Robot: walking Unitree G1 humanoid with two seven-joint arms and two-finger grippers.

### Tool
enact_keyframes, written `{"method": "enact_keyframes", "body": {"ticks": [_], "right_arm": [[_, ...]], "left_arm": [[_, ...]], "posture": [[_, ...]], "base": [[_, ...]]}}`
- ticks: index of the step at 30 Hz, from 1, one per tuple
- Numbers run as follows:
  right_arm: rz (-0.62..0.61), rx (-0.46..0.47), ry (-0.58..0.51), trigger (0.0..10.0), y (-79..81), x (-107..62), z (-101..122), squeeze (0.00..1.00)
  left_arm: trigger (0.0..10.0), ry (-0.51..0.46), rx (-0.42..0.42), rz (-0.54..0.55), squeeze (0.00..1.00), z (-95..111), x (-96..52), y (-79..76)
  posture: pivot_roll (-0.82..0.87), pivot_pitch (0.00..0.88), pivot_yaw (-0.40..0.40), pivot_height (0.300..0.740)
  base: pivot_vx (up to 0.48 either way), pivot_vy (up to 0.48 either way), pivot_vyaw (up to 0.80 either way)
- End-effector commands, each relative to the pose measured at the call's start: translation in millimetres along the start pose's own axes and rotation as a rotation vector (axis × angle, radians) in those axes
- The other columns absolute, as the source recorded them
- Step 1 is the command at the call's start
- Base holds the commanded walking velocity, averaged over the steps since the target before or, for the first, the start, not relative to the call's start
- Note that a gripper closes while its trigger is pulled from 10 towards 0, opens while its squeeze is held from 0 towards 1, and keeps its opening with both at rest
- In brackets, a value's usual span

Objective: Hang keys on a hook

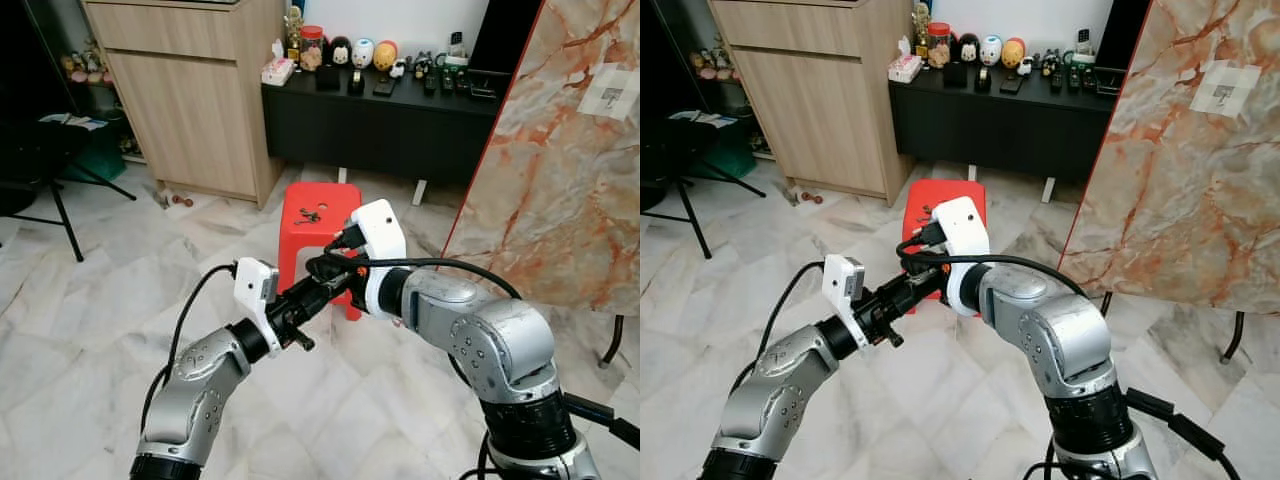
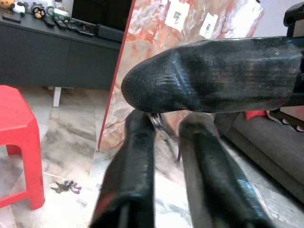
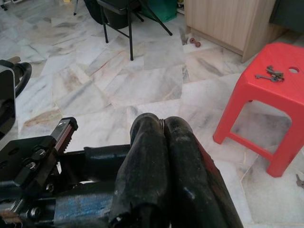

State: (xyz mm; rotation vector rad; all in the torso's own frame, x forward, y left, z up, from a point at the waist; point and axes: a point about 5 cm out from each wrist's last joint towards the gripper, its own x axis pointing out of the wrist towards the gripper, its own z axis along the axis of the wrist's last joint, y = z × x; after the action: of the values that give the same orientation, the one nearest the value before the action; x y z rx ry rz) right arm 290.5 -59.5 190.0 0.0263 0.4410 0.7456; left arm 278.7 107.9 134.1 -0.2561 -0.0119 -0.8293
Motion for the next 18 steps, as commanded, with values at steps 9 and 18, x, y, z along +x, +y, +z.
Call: {"method": "enact_keyframes", "body": {"ticks": [9,18], "right_arm": [[-0.001,0.002,-0.014,10.0,-0.2,-1.6,3.4,0.00],[-0.003,0.002,-0.014,10.0,-0.5,-1.3,3.8,0.00]], "left_arm": [[0.0,-0.018,-0.007,-0.028,0.00,5.2,2.7,-3.1],[0.0,-0.017,-0.007,-0.034,0.00,5.4,2.4,-3.4]], "posture": [[-0.05,0.046,-0.051,0.740],[-0.05,0.046,-0.051,0.740]], "base": [[0.000,0.000,0.00],[0.000,0.000,0.00]]}}
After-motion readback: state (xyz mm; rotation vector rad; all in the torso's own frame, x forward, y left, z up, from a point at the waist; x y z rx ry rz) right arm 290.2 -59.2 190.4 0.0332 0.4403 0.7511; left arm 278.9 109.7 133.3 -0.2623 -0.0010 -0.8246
